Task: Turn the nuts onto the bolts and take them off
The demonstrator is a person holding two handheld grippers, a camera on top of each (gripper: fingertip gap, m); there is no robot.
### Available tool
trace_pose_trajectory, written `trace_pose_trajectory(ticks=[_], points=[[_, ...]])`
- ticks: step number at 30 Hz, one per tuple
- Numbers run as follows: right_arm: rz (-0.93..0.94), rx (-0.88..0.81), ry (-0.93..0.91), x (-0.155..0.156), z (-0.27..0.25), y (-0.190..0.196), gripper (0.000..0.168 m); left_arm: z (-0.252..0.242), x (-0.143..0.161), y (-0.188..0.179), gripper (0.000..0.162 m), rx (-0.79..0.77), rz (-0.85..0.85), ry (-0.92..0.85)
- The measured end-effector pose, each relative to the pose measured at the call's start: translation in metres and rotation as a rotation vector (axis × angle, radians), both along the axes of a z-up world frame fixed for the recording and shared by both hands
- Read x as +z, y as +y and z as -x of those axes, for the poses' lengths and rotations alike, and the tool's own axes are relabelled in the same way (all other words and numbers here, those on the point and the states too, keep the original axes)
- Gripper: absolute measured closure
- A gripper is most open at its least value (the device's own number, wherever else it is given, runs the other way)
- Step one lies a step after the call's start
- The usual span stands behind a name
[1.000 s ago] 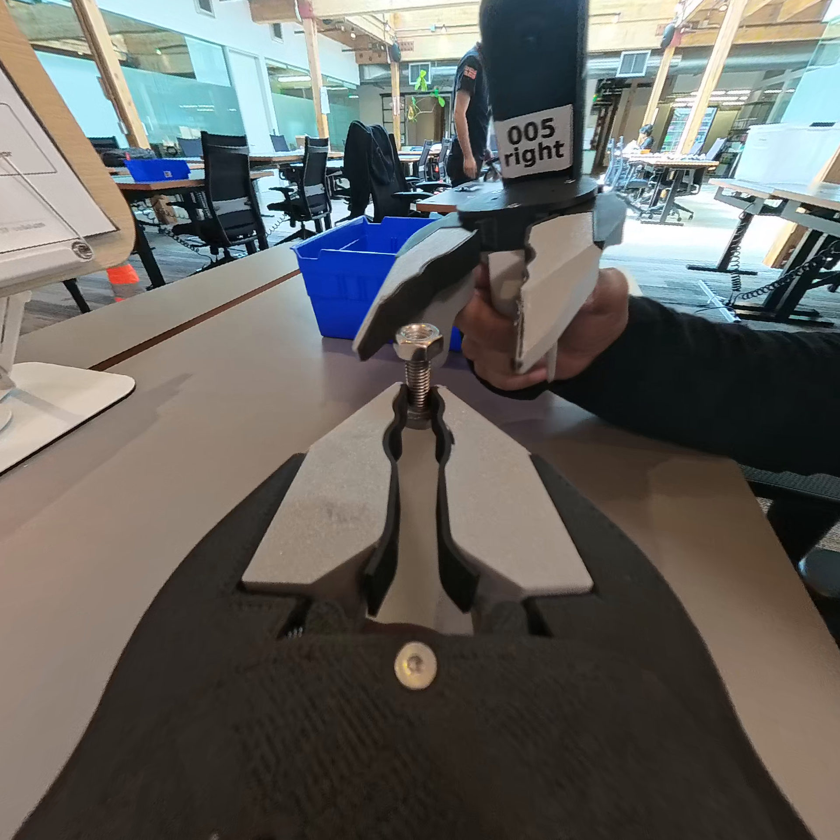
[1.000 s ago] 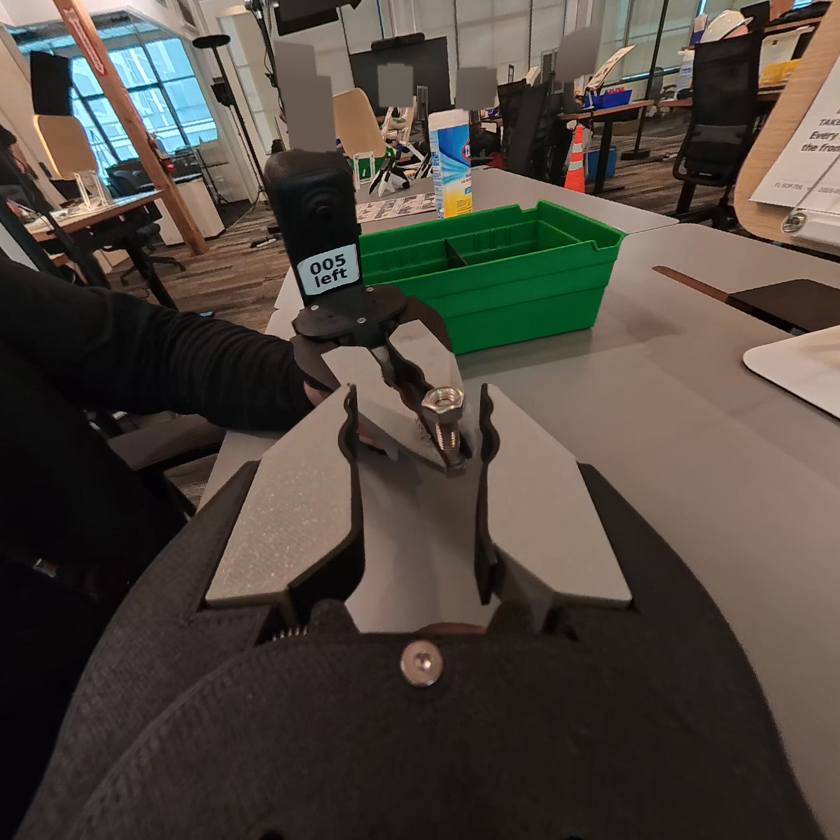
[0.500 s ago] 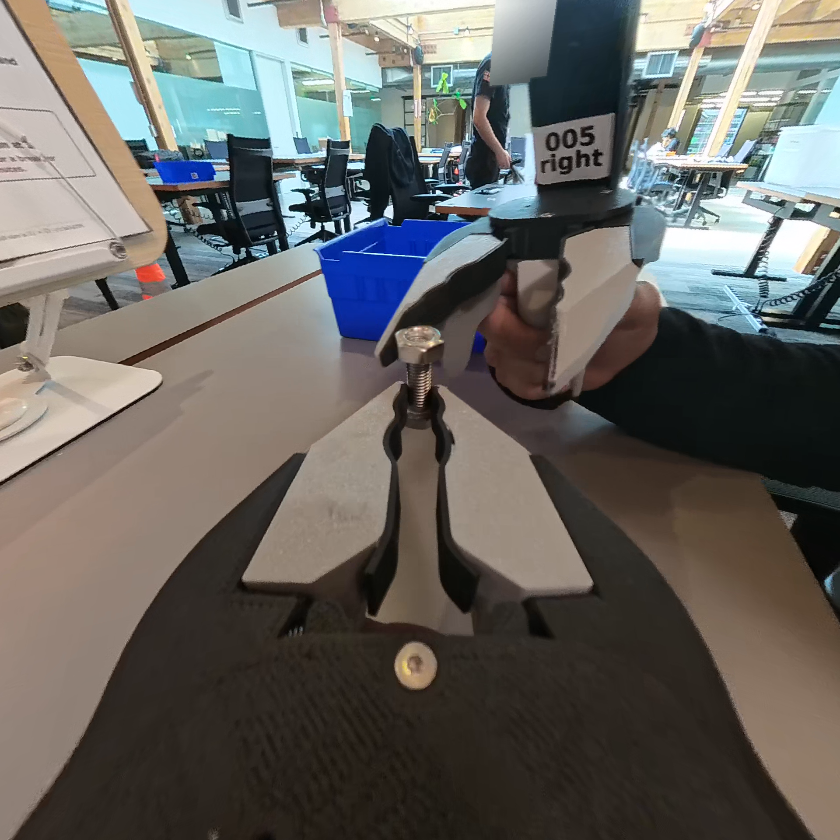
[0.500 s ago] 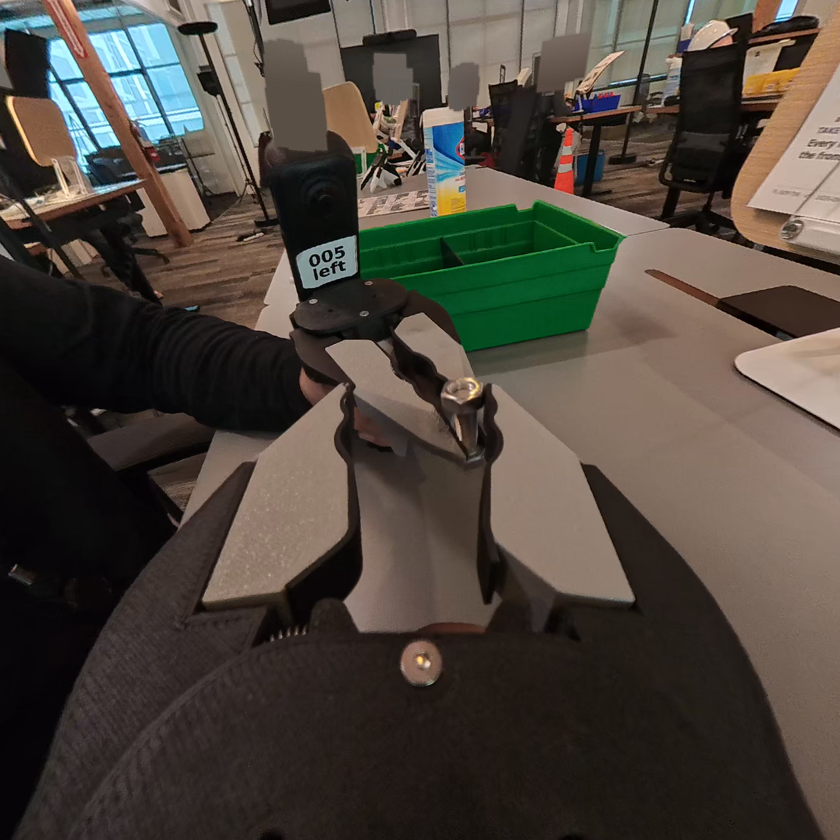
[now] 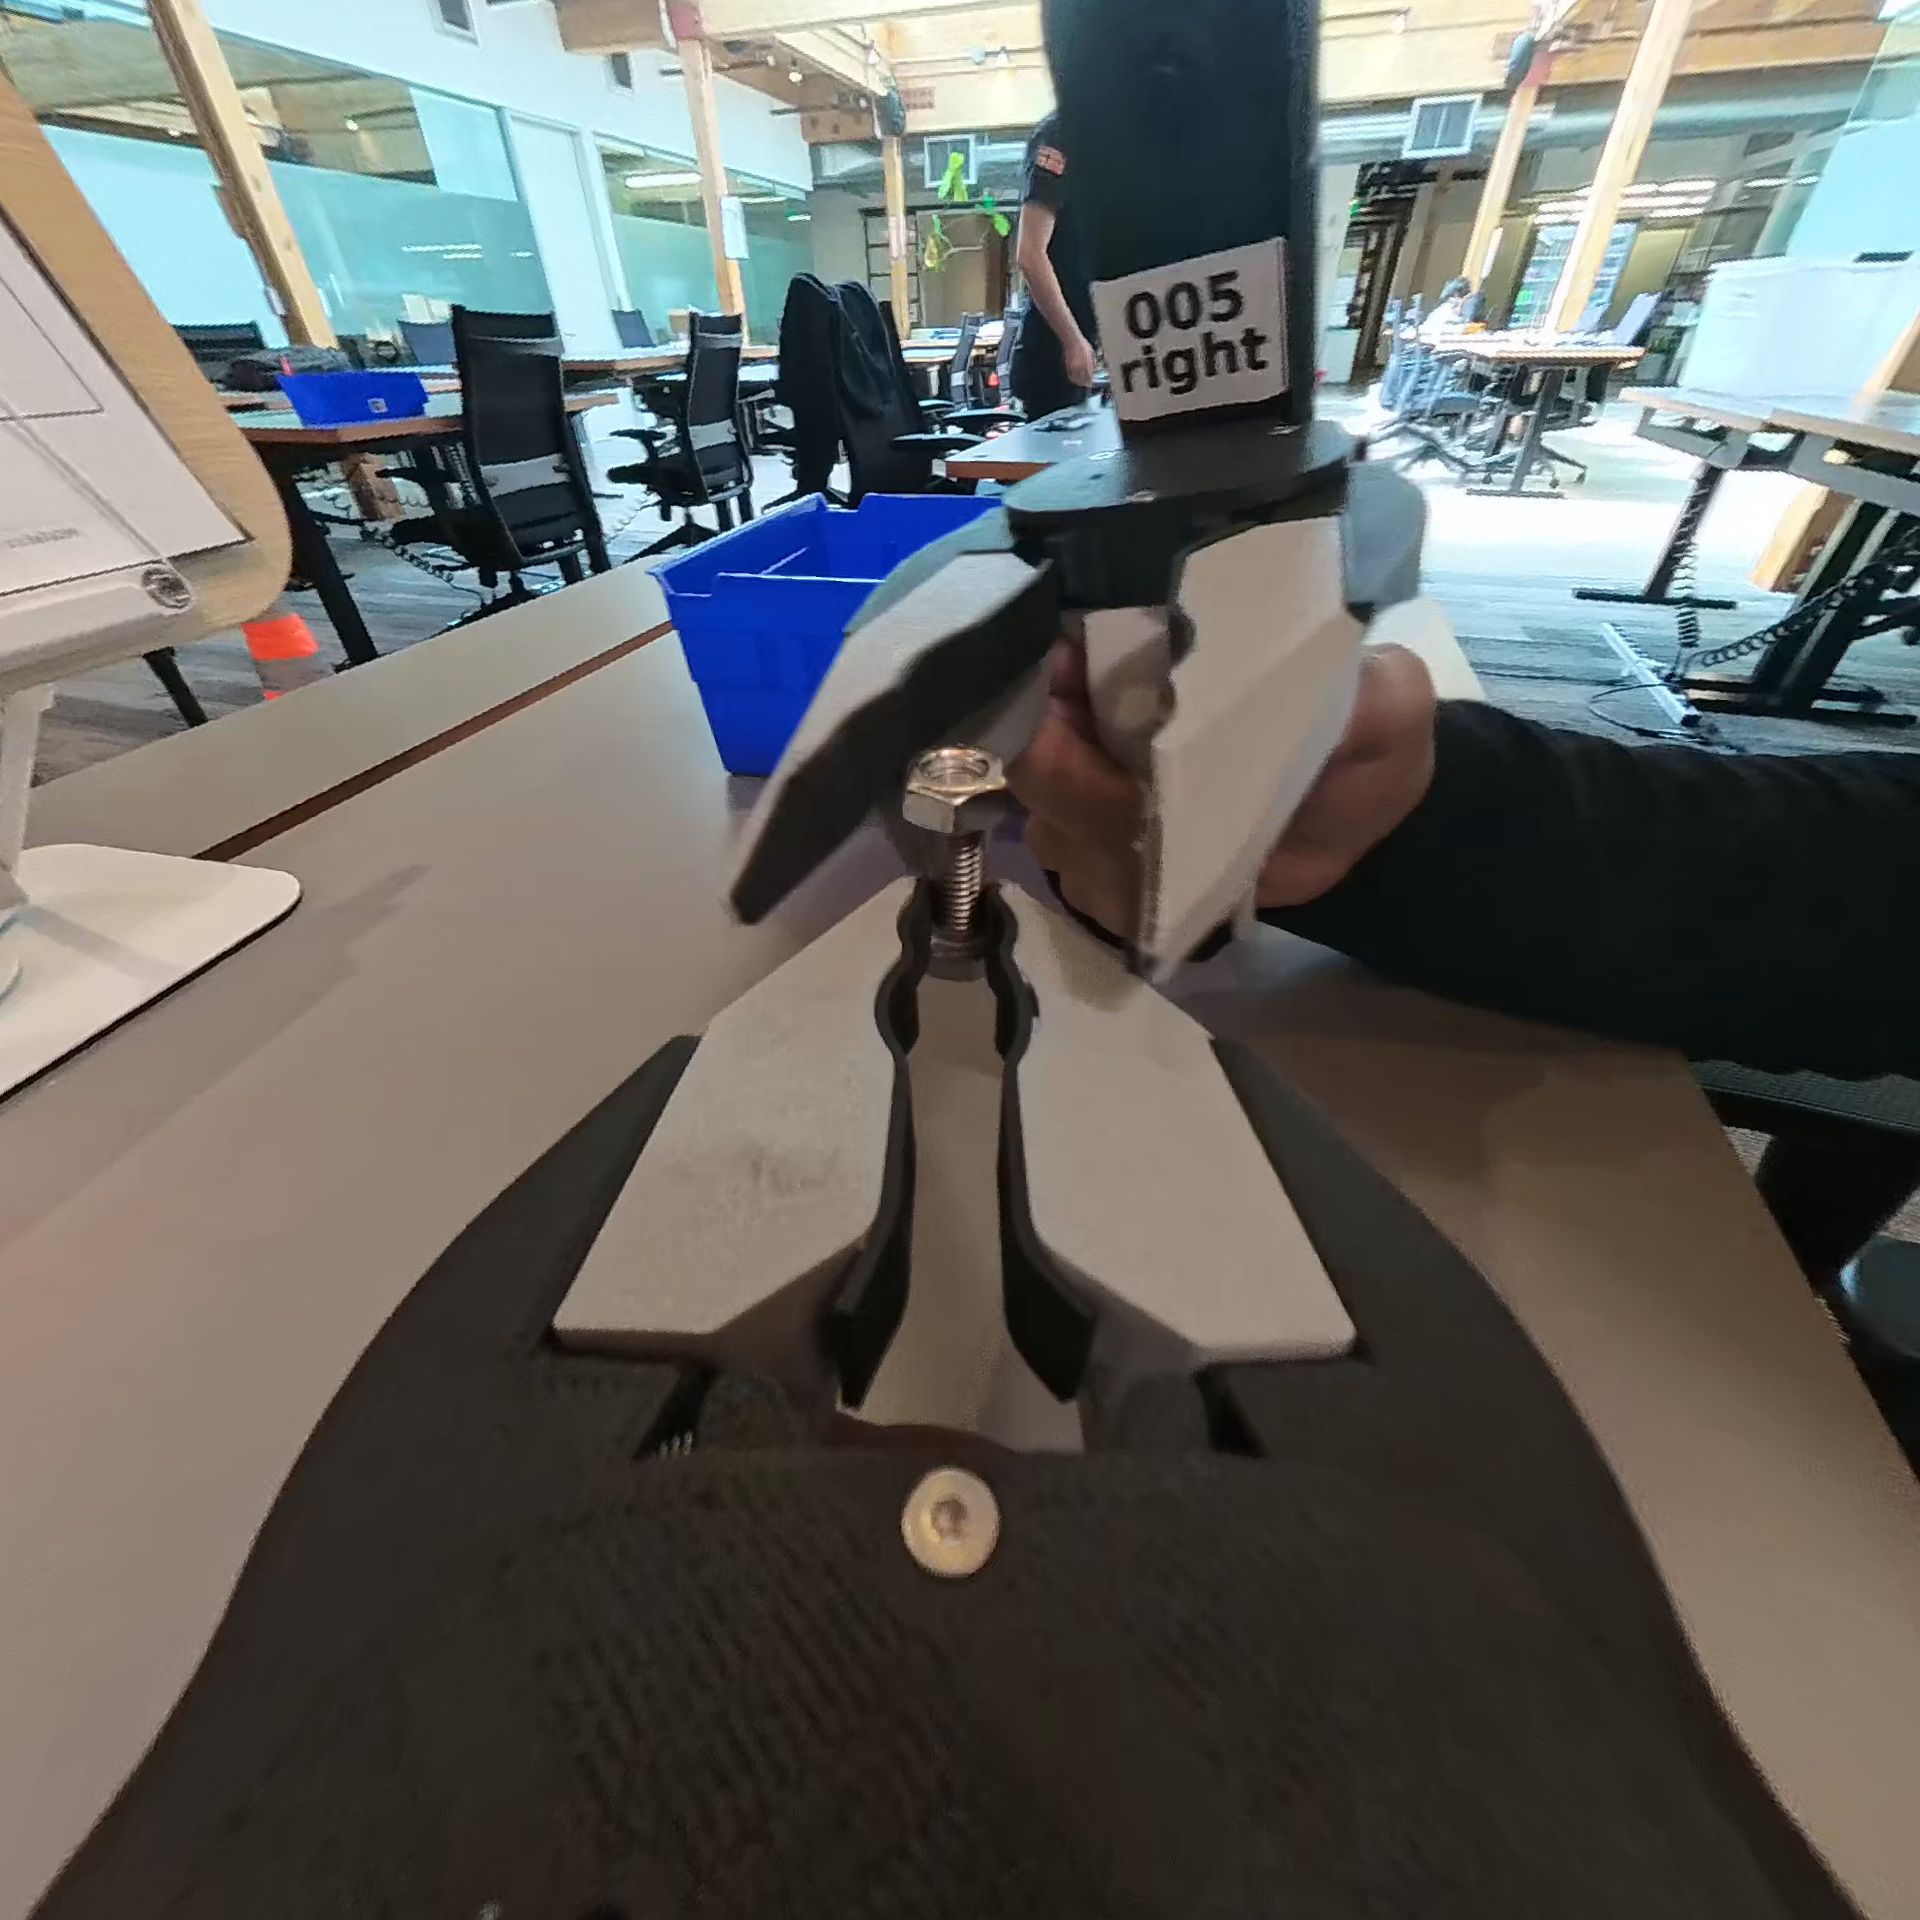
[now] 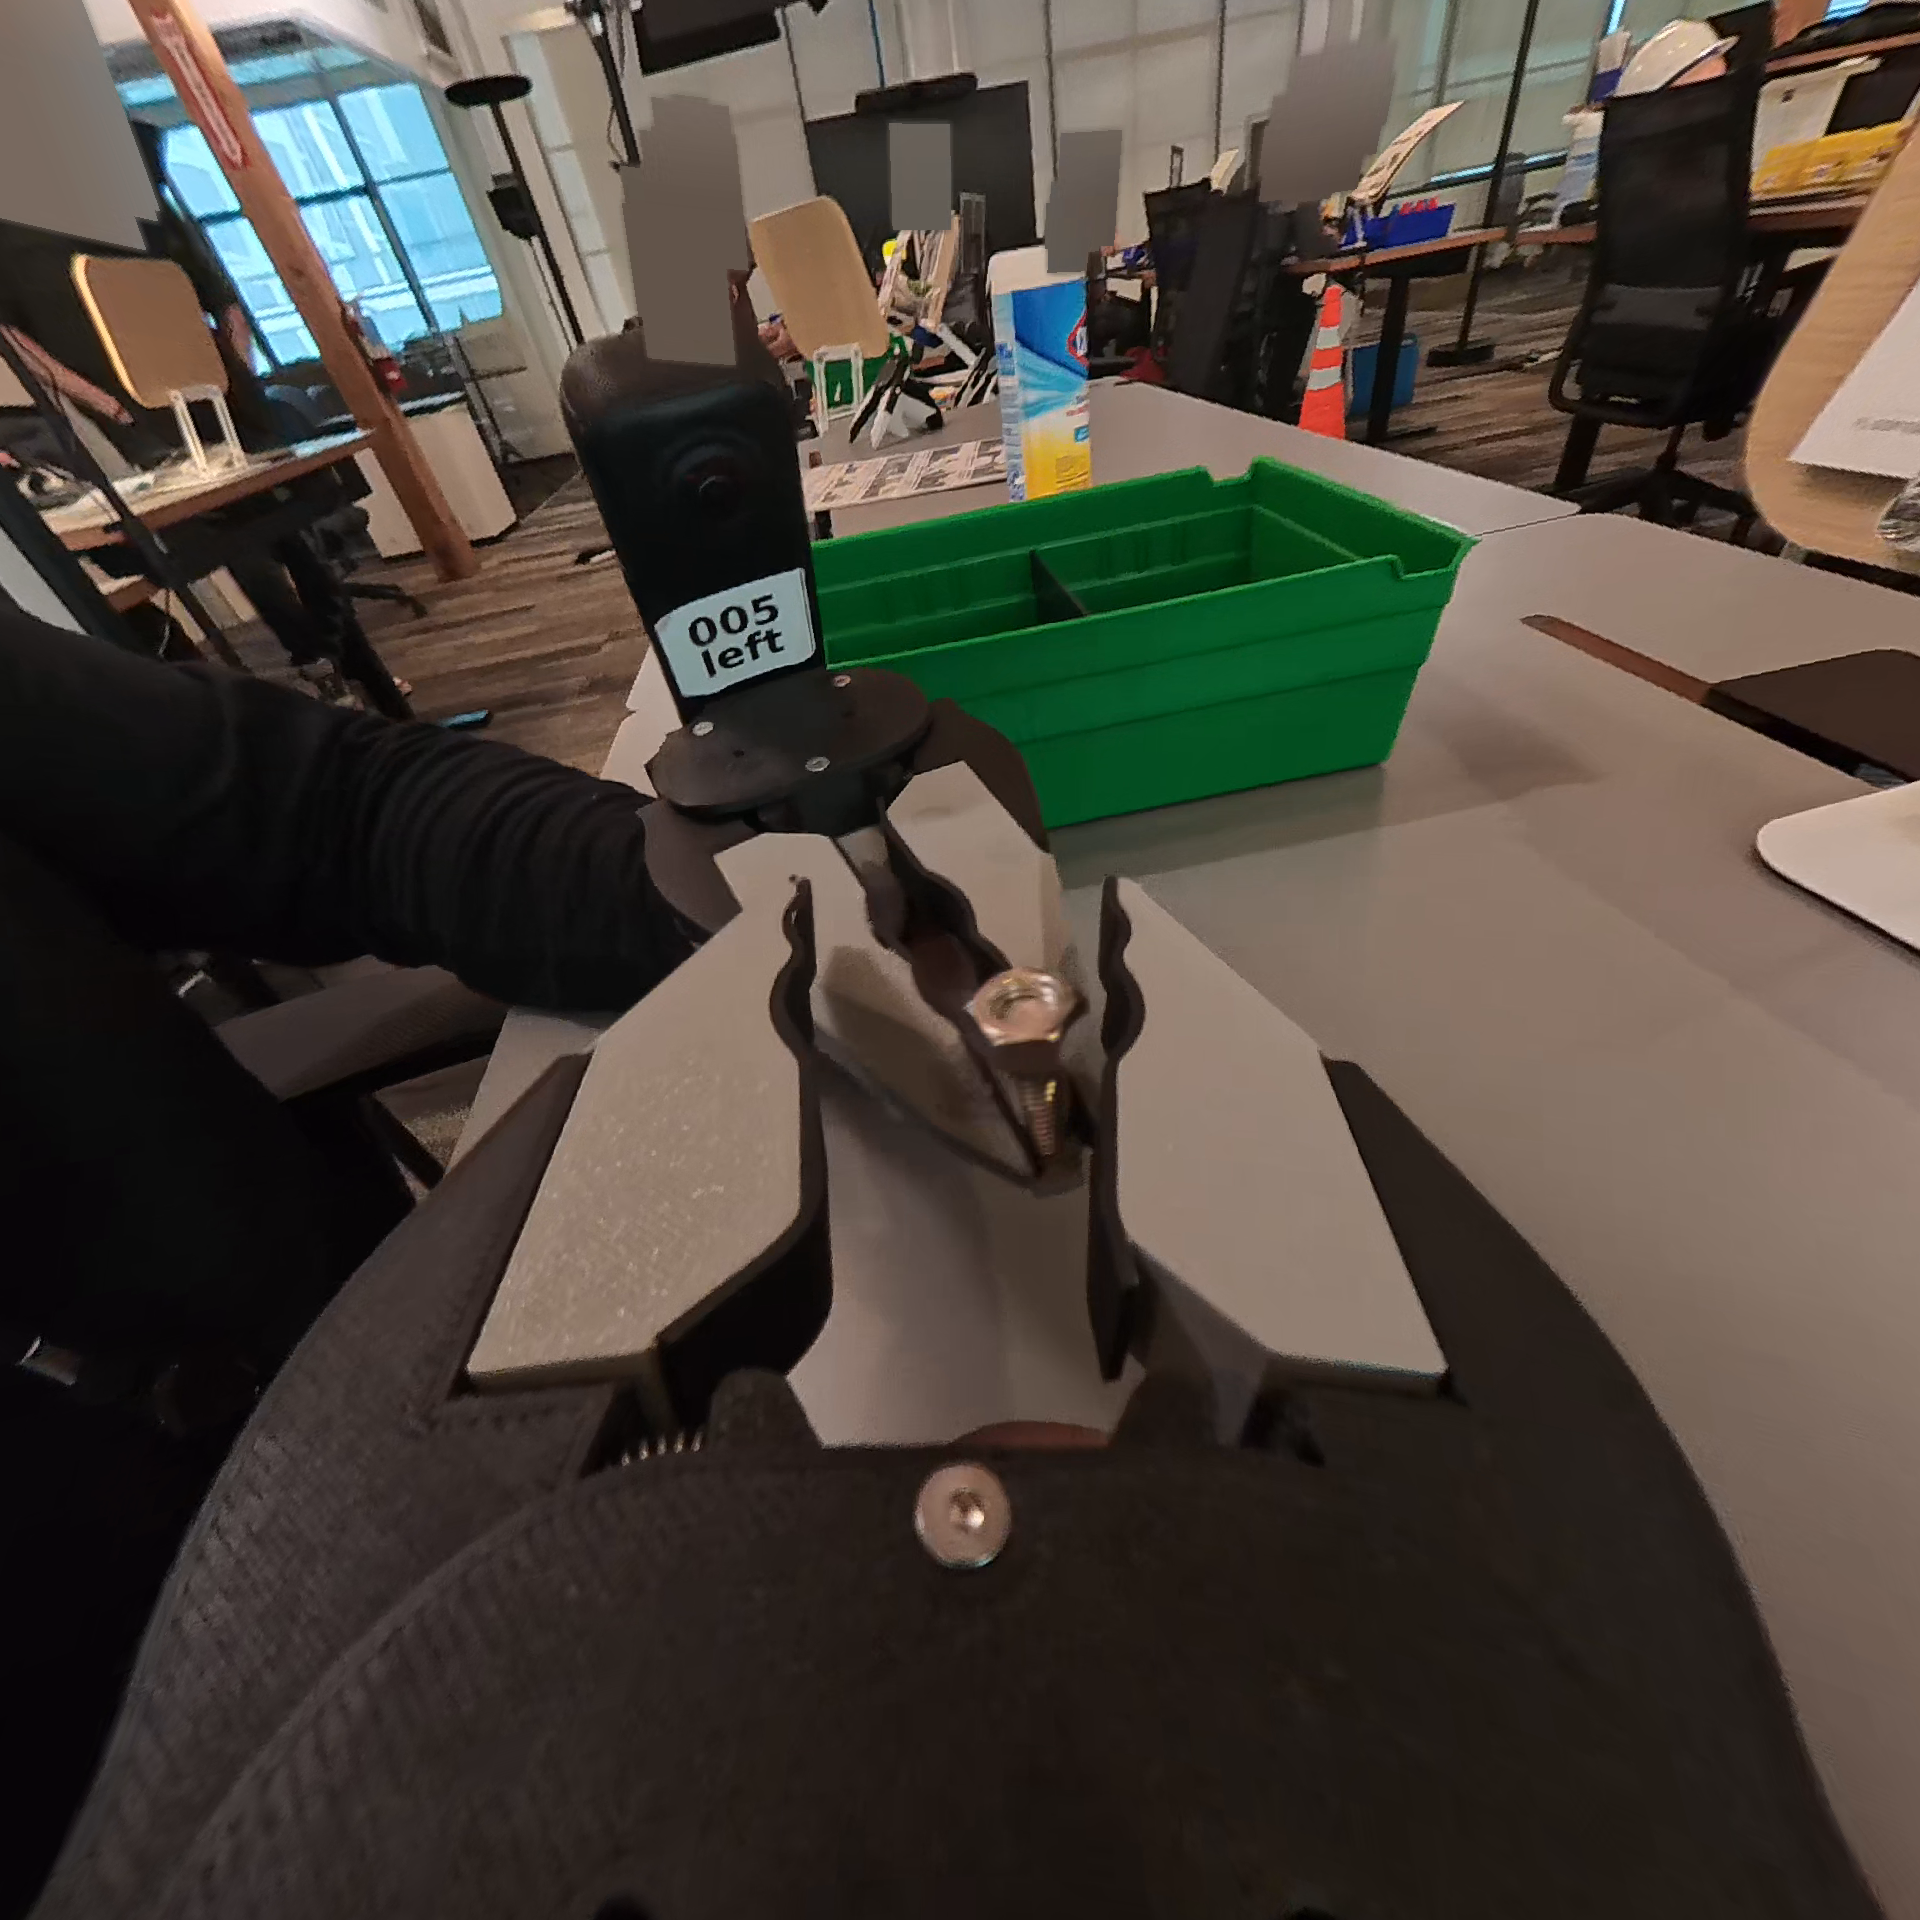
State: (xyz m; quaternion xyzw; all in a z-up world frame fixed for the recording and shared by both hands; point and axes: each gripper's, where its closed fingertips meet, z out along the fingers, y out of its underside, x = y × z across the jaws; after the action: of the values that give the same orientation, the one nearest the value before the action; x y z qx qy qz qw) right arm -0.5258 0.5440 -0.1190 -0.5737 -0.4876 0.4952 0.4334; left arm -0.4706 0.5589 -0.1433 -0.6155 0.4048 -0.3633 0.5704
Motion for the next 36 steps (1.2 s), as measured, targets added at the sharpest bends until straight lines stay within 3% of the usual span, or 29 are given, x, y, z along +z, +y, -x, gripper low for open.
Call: trace_pose_trajectory(ticks=[5,10,15,20,24,31,36], points=[[-0.005,-0.035,0.006,0.002,-0.010,0.004,0.109,0.012,0.001,0.013,0.155,0.053,0.019,-0.014],[0.000,-0.060,0.039,0.007,-0.021,0.008,0.114,0.014,0.002,0.015,0.155,0.056,0.033,-0.028],[0.018,-0.035,0.028,0.003,-0.008,0.006,0.114,0.003,0.000,0.003,0.155,0.010,0.020,-0.006],[-0.016,-0.047,-0.001,0.000,-0.006,0.004,0.109,0.011,0.001,0.012,0.155,0.057,0.007,-0.003],[-0.003,-0.056,0.042,0.009,-0.022,0.007,0.119,0.023,0.006,0.022,0.155,0.099,0.034,-0.038],[-0.003,-0.051,0.001,-0.001,-0.002,0.007,0.113,0.004,0.000,0.005,0.155,0.021,0.026,-0.009],[-0.021,-0.065,-0.002,0.001,-0.005,0.006,0.107,0.016,0.004,0.017,0.155,0.091,0.009,-0.023]])
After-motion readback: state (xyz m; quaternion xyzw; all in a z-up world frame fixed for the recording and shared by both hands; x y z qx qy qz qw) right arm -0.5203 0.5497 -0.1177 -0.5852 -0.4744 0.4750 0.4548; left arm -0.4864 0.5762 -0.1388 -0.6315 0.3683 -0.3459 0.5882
